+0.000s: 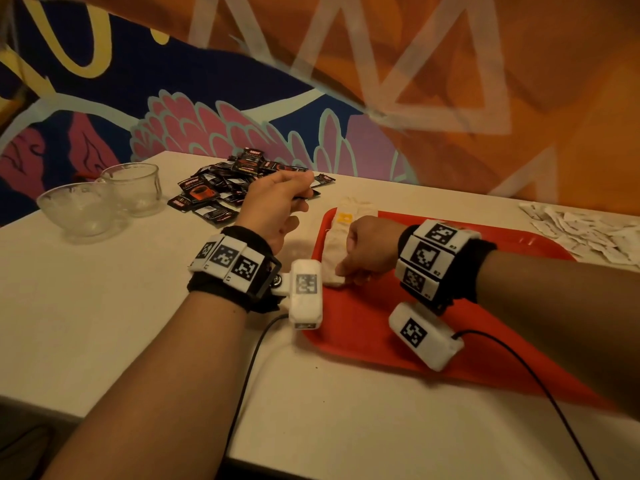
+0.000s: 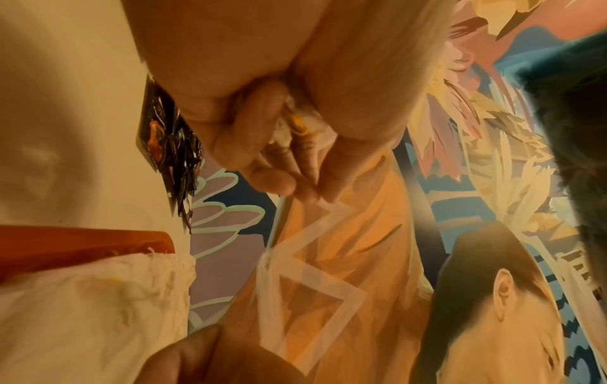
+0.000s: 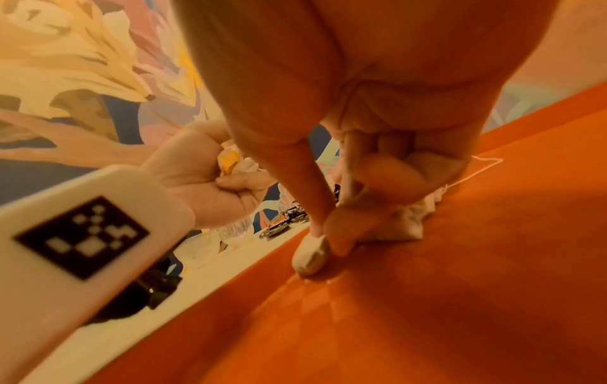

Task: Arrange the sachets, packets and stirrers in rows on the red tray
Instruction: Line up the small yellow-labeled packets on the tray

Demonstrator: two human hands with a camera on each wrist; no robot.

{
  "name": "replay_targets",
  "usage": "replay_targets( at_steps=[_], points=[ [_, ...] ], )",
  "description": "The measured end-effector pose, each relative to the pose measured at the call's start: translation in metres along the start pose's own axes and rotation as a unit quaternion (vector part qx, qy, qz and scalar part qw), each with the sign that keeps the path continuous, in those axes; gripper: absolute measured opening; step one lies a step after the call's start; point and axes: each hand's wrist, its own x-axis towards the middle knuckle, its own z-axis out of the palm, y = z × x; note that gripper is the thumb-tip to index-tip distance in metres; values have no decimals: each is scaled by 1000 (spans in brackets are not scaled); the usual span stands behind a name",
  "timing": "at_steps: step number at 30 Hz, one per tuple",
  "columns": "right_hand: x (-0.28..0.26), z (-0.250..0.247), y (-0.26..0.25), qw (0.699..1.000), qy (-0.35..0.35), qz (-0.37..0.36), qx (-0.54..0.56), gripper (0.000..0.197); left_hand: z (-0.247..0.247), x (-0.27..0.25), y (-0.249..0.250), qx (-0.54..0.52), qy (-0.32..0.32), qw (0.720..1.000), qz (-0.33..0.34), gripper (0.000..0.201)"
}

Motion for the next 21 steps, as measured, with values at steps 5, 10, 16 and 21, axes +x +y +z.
replay_targets(
  at_steps=[5, 10, 16, 21],
  points=[
    [-3, -1, 1, 1000, 10, 2, -24, 37, 0, 0, -1, -2, 0, 1000, -4, 6],
    [-4, -6, 3, 999, -9, 3, 43, 24, -1, 0, -1, -11, -10, 1000, -8, 12],
    [-7, -11, 10, 997, -9, 12, 69, 19, 0, -1, 0, -9, -14, 1000, -13, 13],
    [-11, -20, 19, 997, 26, -3, 75, 17, 2, -3, 2, -19, -19, 999, -31, 26]
  ],
)
